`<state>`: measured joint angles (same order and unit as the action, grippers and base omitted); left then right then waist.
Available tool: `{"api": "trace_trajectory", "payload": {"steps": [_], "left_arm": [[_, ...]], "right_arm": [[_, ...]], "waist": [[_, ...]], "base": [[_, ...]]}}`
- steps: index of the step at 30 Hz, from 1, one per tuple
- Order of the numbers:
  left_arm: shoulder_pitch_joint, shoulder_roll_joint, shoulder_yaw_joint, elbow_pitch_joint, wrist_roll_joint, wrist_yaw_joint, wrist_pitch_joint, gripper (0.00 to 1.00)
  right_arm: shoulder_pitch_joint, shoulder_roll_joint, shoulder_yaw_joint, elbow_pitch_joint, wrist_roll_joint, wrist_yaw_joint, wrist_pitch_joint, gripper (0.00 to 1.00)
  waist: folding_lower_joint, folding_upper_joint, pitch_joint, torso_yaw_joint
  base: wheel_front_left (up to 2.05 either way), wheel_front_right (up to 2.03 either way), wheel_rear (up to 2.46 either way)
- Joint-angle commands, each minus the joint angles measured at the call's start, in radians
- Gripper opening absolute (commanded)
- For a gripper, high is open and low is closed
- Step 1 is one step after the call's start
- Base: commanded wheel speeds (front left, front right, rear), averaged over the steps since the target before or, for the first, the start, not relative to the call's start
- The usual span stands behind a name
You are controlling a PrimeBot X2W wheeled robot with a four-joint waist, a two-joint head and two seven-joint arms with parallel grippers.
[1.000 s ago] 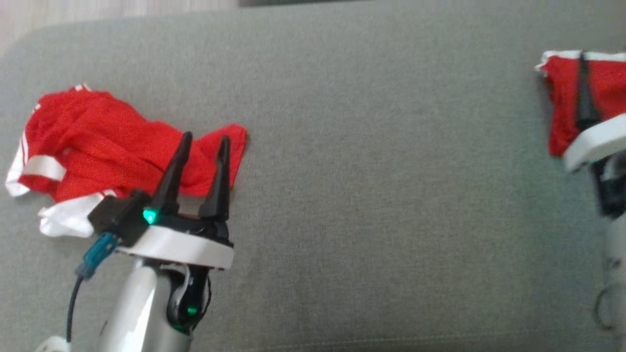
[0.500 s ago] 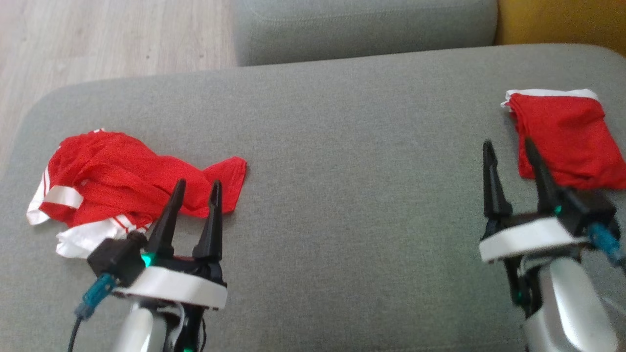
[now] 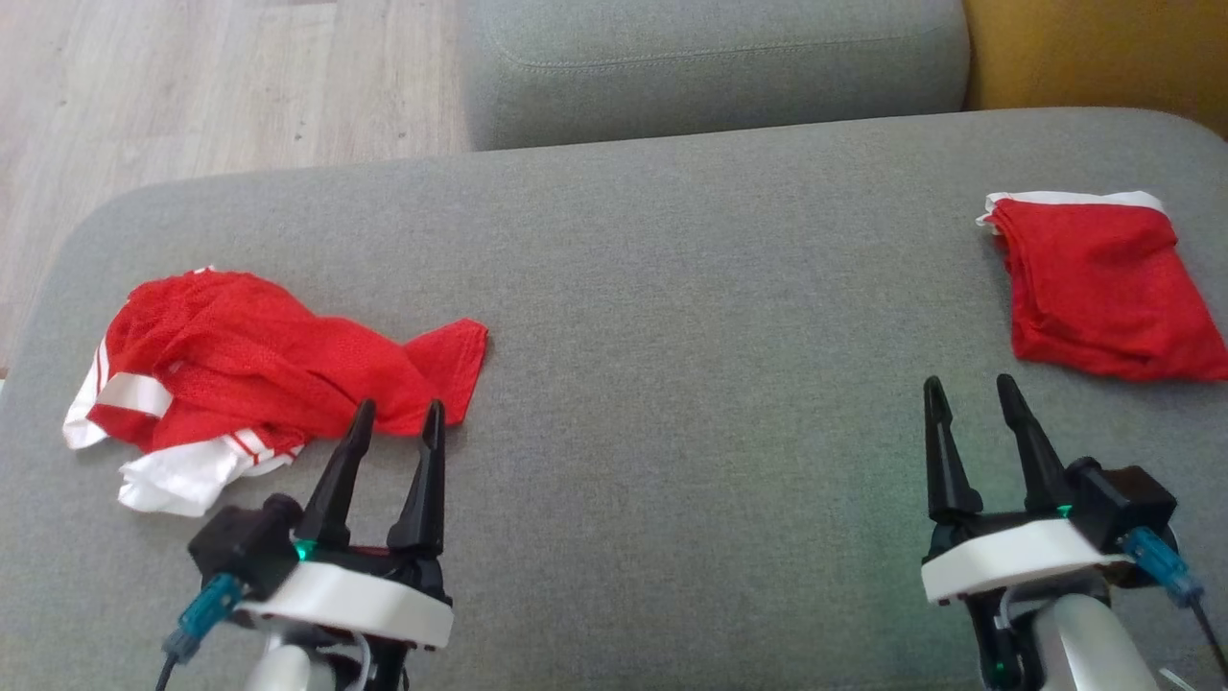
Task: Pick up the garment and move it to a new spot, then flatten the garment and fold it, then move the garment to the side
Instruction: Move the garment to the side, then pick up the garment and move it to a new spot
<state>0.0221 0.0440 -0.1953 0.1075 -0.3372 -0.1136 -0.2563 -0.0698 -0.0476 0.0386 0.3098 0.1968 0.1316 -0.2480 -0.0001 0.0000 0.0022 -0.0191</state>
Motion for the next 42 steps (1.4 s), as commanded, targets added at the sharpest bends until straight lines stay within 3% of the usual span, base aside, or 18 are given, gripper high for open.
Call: {"api": "trace_trajectory", "payload": {"steps": [1, 12, 18, 33, 42], "left_arm": [[-0.029, 0.006, 0.025, -0.030, -0.002, 0.004, -0.006, 1.00], [-0.032, 0.006, 0.026, -0.037, -0.005, 0.009, -0.006, 1.00], [-0.045, 0.006, 0.021, -0.030, -0.008, 0.012, -0.006, 1.00], [-0.049, 0.006, 0.037, -0.019, 0.002, 0.015, -0.006, 1.00], [-0.062, 0.006, 0.061, -0.006, 0.024, 0.006, -0.006, 1.00]], "right_arm": [[-0.027, -0.003, 0.029, -0.029, 0.004, -0.001, -0.013, 1.00], [-0.025, -0.003, 0.023, -0.051, 0.010, -0.001, -0.014, 1.00], [-0.019, -0.003, 0.023, -0.046, 0.011, -0.001, -0.014, 1.00], [-0.018, -0.003, 0.100, -0.020, 0.052, -0.001, -0.014, 1.00], [-0.034, -0.003, 0.164, 0.001, 0.064, -0.001, -0.014, 1.00]], "waist": [[0.0001, 0.0000, 0.000, 0.000], [0.0001, 0.0000, 0.003, 0.001], [0.0001, 0.0000, 0.007, 0.034], [0.0001, 0.0000, -0.002, 0.252], [0.0001, 0.0000, 0.009, 0.320]], "base": [[0.00, 0.00, 0.00], [0.00, 0.00, 0.00], [0.00, 0.00, 0.00], [0.00, 0.00, 0.00], [0.00, 0.00, 0.00]]}}
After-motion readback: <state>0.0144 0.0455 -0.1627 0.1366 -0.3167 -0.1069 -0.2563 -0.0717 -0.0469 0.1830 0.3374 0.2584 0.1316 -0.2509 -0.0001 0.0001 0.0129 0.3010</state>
